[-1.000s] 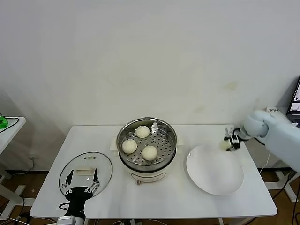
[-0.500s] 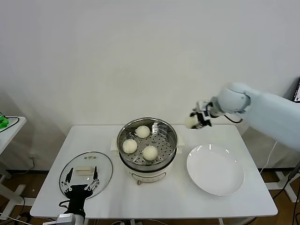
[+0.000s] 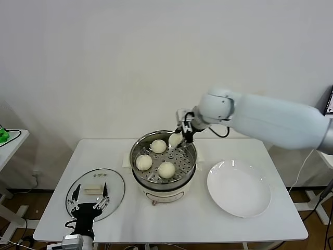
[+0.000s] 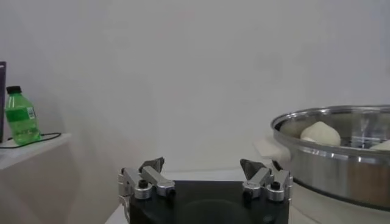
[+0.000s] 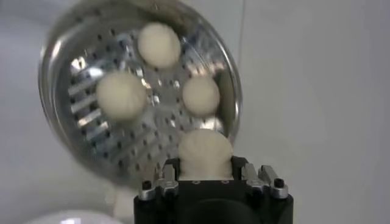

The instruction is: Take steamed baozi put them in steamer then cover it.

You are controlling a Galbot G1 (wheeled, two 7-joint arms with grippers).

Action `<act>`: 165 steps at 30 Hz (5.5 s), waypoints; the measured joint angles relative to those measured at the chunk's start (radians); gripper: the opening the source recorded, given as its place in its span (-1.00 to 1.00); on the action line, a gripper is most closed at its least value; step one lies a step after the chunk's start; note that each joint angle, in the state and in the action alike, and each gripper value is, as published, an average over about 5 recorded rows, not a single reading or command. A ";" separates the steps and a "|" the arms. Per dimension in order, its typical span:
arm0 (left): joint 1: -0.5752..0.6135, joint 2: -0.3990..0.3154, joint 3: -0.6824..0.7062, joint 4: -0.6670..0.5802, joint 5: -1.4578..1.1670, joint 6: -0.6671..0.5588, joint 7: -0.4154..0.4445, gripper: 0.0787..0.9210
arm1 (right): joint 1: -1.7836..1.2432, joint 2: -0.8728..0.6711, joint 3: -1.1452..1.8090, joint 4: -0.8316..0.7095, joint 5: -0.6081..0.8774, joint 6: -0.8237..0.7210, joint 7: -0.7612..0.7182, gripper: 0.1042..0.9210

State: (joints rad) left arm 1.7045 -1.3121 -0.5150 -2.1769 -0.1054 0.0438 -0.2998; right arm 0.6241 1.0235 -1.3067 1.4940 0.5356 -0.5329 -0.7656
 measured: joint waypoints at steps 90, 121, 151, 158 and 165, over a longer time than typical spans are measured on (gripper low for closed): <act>-0.012 0.058 -0.061 0.041 -0.055 0.013 -0.030 0.77 | -0.133 -0.127 0.226 0.011 0.008 0.006 0.147 0.76; -0.026 0.137 -0.085 0.238 0.244 -0.117 -0.059 0.77 | -1.850 0.030 2.010 0.428 -0.156 0.697 0.546 0.76; -0.153 0.263 -0.066 0.528 0.878 -0.061 -0.007 0.77 | -2.289 0.359 2.257 0.373 -0.084 0.942 0.362 0.76; -0.191 0.269 -0.045 0.565 0.927 -0.055 0.000 0.77 | -2.301 0.380 2.239 0.379 -0.086 0.948 0.359 0.76; -0.224 0.273 -0.027 0.588 0.954 -0.051 0.005 0.77 | -2.310 0.397 2.222 0.390 -0.088 0.950 0.355 0.76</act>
State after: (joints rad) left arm 1.4805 -1.0395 -0.5420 -1.5886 0.8484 -0.0070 -0.2952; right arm -1.6857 1.4205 0.9155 1.8842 0.4474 0.4172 -0.4104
